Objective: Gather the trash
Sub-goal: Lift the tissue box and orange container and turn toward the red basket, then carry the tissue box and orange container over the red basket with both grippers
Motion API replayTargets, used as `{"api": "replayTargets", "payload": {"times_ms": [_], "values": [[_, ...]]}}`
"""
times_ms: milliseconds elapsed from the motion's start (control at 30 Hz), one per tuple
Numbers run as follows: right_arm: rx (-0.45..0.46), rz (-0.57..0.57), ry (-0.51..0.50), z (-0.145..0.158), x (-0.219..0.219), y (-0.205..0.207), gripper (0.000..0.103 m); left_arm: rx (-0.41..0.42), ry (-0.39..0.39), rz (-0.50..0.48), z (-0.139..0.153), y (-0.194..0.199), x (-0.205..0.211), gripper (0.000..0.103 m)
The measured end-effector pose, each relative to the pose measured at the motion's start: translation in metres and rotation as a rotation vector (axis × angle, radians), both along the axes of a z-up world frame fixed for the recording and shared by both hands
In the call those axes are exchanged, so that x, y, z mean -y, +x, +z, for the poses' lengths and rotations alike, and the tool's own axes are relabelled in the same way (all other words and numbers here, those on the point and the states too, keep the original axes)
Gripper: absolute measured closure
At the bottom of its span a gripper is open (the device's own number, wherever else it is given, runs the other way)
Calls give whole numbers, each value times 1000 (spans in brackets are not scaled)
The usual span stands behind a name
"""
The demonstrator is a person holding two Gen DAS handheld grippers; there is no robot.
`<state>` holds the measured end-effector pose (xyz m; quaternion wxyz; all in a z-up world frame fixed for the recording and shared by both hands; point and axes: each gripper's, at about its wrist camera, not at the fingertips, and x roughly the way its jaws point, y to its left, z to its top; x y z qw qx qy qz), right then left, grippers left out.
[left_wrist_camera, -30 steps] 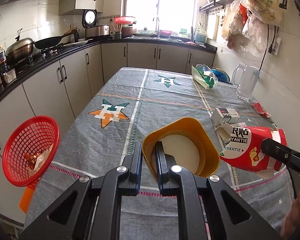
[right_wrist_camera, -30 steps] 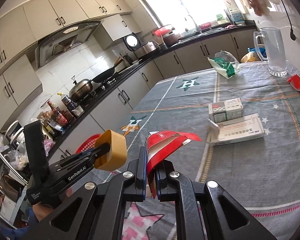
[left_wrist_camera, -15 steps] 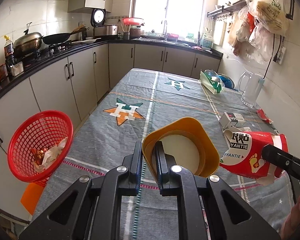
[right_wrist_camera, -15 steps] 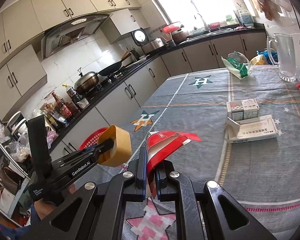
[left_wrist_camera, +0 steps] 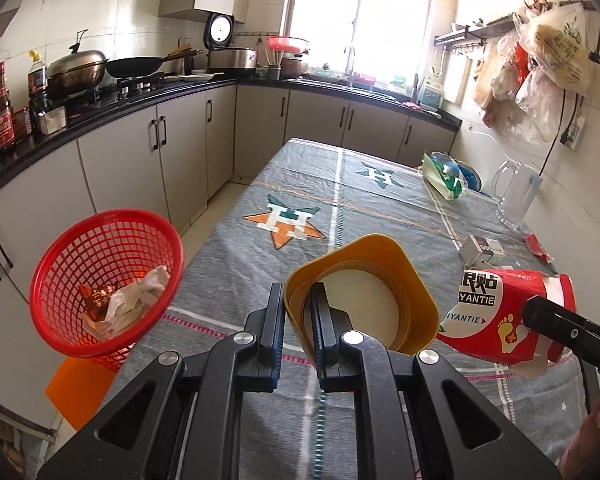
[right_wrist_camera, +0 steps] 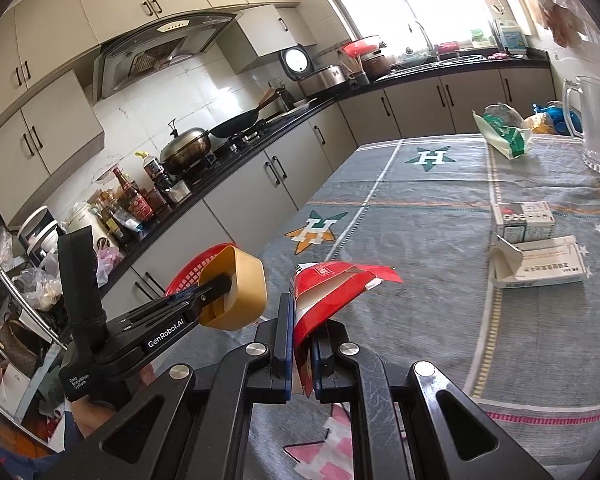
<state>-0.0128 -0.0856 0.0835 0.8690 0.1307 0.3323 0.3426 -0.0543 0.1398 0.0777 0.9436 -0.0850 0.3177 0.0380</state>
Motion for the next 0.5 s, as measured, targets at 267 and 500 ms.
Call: {"api": "replayTargets", "payload": {"times_ms": [267, 500], "values": [[-10, 34, -11, -1, -24, 4, 95, 8, -27, 41, 0, -6, -26, 91], [-11, 72, -27, 1, -51, 9, 95, 14, -51, 83, -2, -10, -54, 91]]}}
